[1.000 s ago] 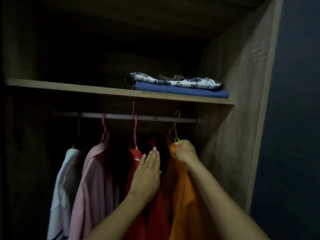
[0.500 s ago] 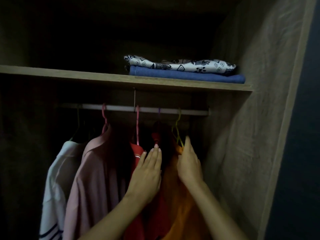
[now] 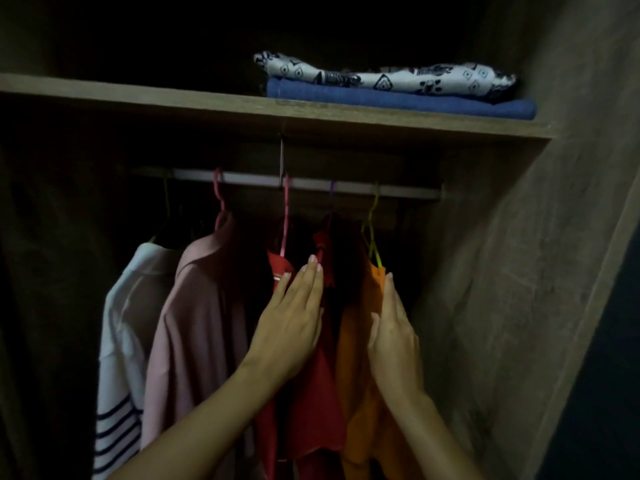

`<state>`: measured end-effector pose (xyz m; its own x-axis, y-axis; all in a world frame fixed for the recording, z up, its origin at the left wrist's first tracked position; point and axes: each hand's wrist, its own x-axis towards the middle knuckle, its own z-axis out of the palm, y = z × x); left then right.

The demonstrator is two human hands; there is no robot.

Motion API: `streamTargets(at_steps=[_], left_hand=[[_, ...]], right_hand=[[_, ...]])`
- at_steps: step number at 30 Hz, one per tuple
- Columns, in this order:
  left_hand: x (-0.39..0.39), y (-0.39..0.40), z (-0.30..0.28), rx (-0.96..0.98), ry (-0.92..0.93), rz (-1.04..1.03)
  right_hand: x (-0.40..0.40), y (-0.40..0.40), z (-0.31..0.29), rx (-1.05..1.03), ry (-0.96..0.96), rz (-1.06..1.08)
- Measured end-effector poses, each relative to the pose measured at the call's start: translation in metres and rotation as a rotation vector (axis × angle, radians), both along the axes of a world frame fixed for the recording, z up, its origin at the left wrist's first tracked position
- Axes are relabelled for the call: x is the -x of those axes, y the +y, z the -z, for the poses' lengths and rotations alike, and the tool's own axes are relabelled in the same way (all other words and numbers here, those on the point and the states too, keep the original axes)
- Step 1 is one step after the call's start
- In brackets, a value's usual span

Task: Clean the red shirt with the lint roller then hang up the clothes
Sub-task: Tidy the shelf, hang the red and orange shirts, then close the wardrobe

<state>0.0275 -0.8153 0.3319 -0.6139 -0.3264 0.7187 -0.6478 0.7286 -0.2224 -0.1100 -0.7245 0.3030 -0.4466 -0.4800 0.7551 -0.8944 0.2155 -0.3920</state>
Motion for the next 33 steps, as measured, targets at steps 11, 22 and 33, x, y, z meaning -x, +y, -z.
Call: streamTargets(at_steps=[11, 22, 33], left_hand=[[-0.132, -0.007, -0.035, 0.119, 0.163, -0.012], [-0.337, -0.077, -0.016, 0.289, 0.253, 0.016], [-0.393, -0.154, 0.010, 0.434, 0.030, -0.016]], right_hand=[[-0.085, -0.009, -0.007, 0.094, 0.120, 0.032], [-0.318, -0.068, 0.041, 0.098, 0.172, -0.157], [-0.410, -0.121, 0.117, -0.058, 0.137, -0.058]])
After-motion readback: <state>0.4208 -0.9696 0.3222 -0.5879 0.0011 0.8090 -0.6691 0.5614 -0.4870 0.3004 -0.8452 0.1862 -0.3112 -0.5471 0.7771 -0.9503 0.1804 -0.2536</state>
